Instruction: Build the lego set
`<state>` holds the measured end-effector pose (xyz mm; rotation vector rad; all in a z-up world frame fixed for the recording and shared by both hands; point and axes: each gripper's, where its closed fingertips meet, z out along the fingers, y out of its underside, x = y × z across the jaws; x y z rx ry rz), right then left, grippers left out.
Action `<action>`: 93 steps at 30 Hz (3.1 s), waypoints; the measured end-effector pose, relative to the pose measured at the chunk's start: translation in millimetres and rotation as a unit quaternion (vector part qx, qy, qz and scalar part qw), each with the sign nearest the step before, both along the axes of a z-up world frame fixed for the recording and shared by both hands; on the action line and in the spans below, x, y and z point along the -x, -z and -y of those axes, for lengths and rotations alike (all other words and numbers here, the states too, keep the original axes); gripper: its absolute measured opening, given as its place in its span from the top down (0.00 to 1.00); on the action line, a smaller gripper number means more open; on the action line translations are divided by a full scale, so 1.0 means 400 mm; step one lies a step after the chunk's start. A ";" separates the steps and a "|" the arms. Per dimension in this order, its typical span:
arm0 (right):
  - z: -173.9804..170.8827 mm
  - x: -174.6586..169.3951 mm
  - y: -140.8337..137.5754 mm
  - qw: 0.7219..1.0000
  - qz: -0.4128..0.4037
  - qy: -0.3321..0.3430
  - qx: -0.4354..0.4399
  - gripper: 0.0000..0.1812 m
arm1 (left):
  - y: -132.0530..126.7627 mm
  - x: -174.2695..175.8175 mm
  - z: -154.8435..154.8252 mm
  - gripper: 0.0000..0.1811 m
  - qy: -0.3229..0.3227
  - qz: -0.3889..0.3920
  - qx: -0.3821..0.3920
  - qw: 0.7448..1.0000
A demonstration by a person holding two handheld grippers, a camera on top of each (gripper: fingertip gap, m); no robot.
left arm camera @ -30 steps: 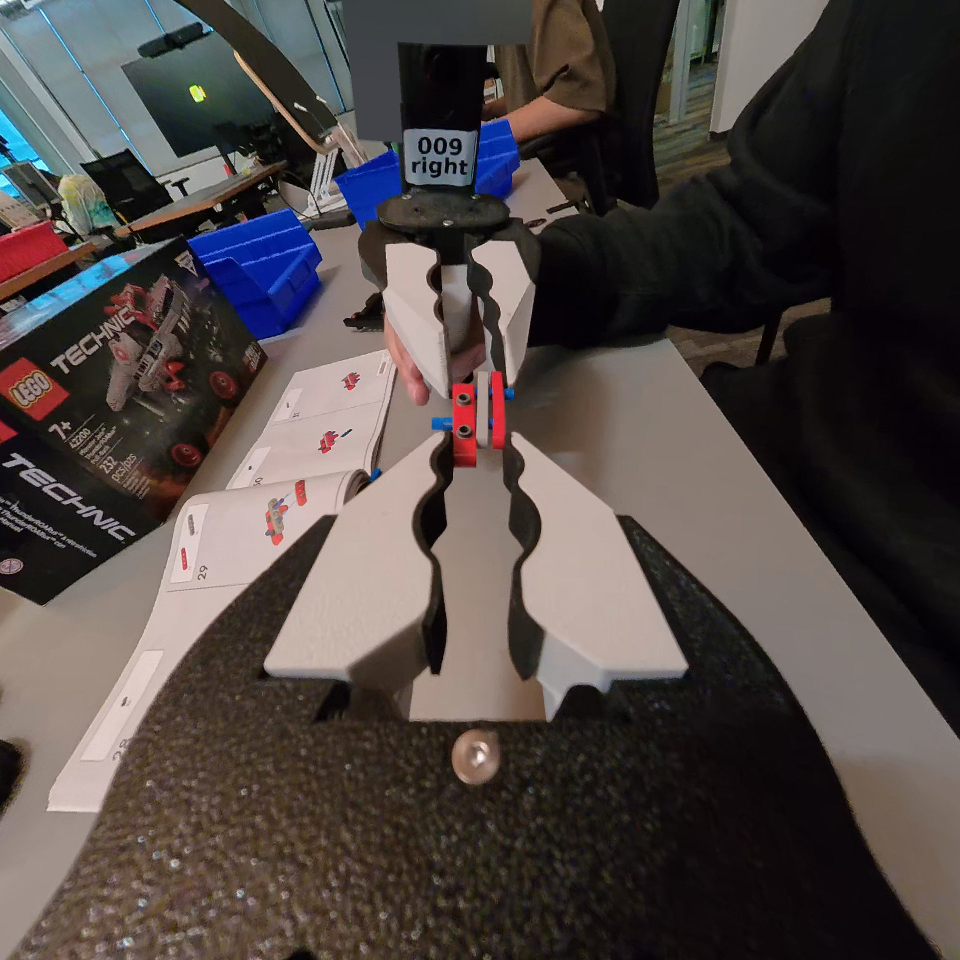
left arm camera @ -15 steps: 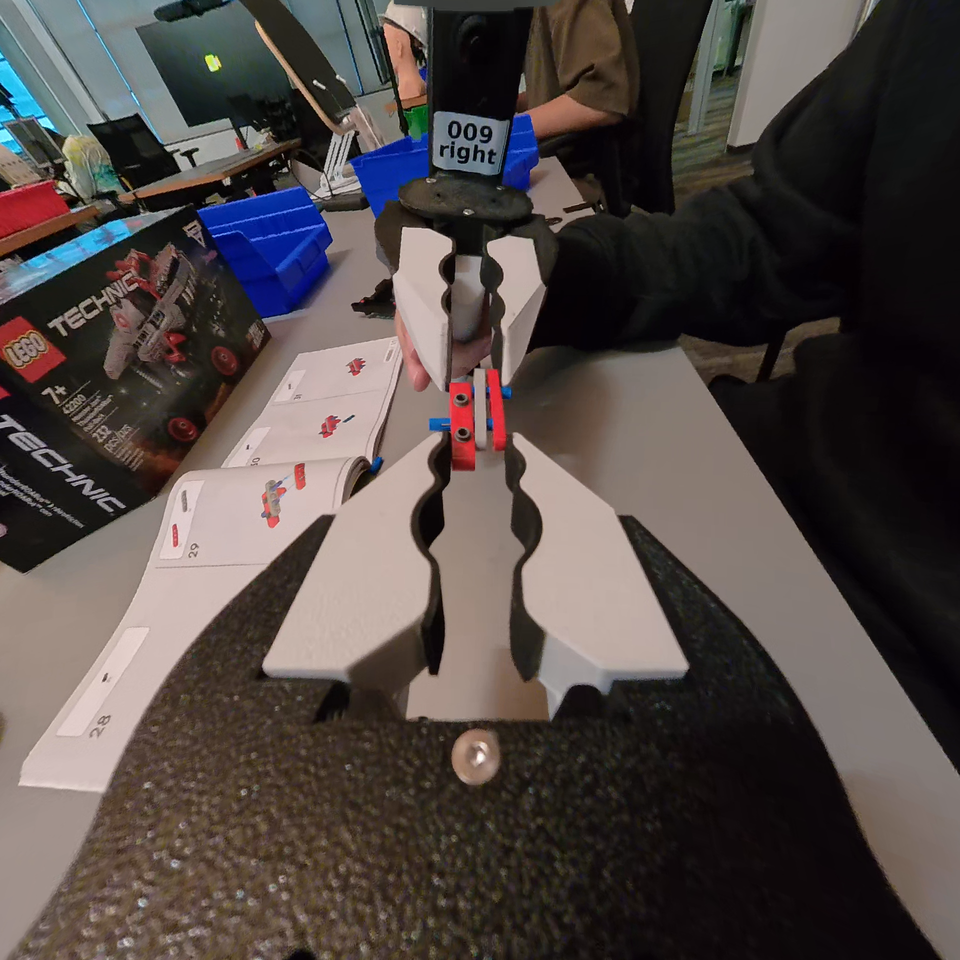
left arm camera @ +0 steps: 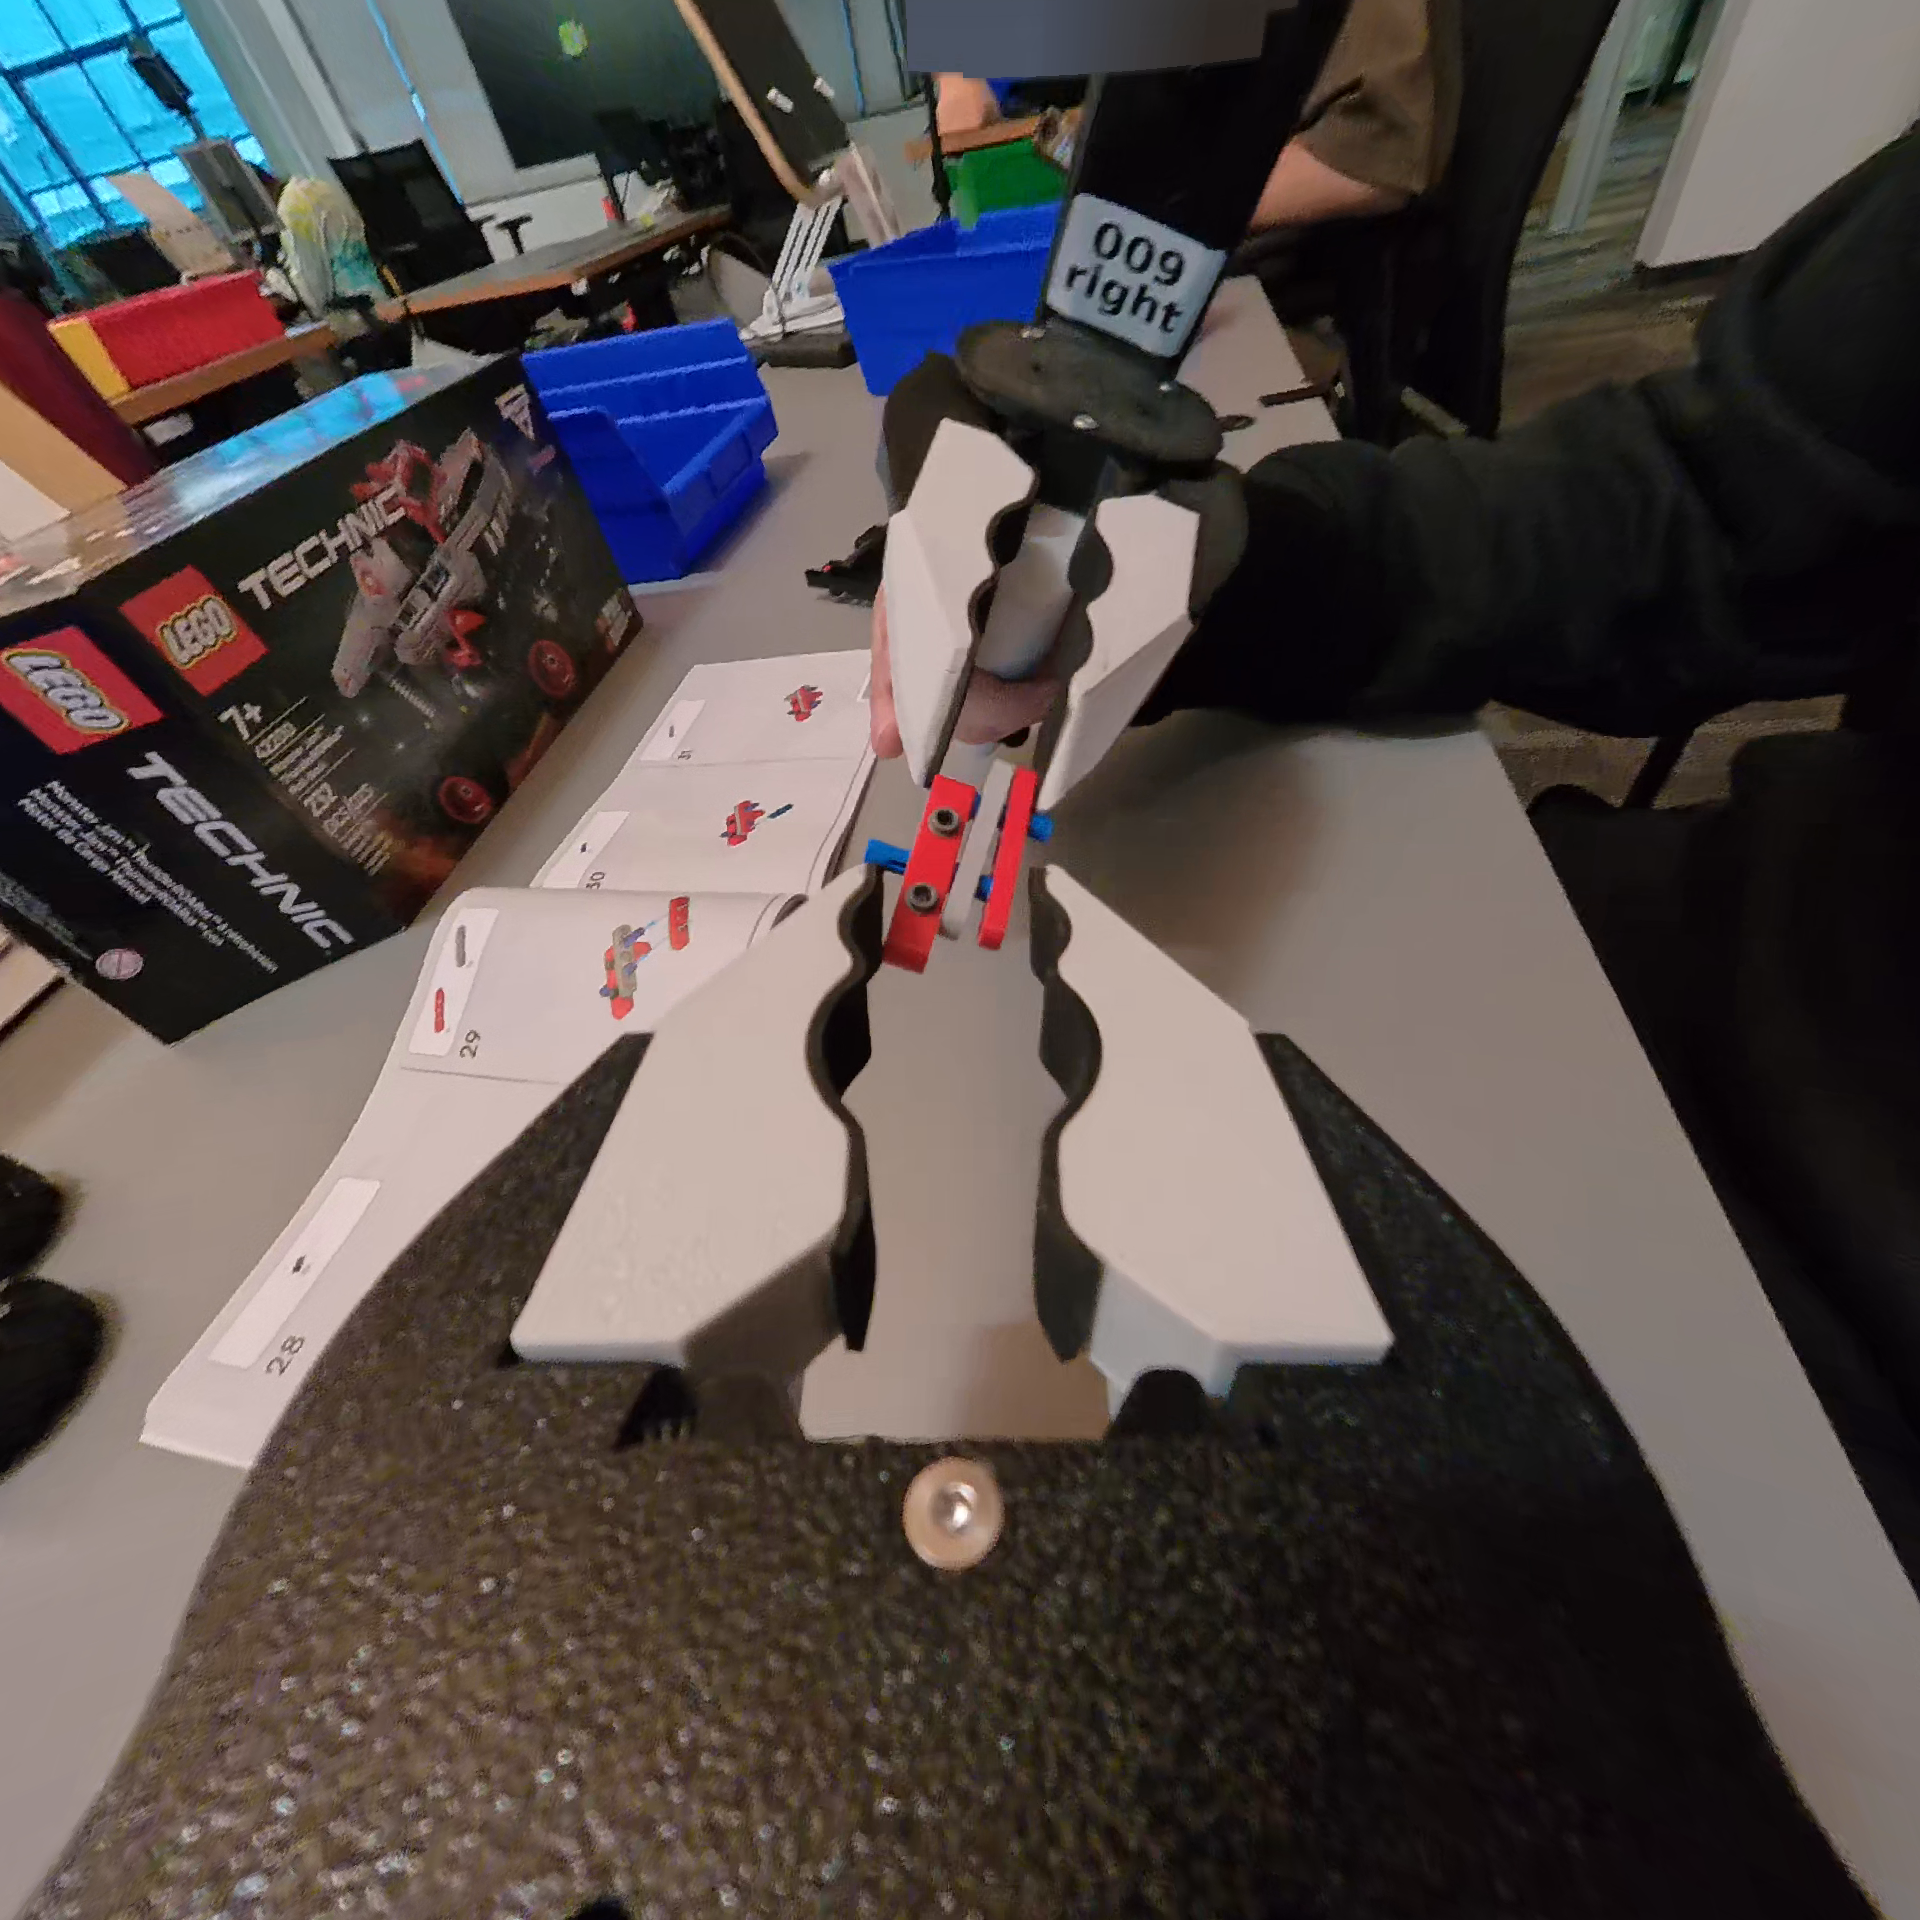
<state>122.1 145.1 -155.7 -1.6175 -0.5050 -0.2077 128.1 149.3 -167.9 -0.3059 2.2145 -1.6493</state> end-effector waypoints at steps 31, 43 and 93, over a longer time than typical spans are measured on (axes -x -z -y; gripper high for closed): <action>0.007 0.002 0.037 0.996 -0.075 -0.026 0.043 0.90 | 0.032 -0.011 0.016 0.88 0.000 -0.007 -0.010 1.000; 0.009 -0.001 0.026 0.992 -0.115 -0.028 0.039 0.91 | 0.023 -0.011 0.019 0.88 0.005 -0.032 0.017 0.999; 0.028 0.017 0.014 0.981 -0.175 -0.079 0.020 0.91 | 0.052 0.014 0.028 0.92 0.024 0.019 -0.066 0.997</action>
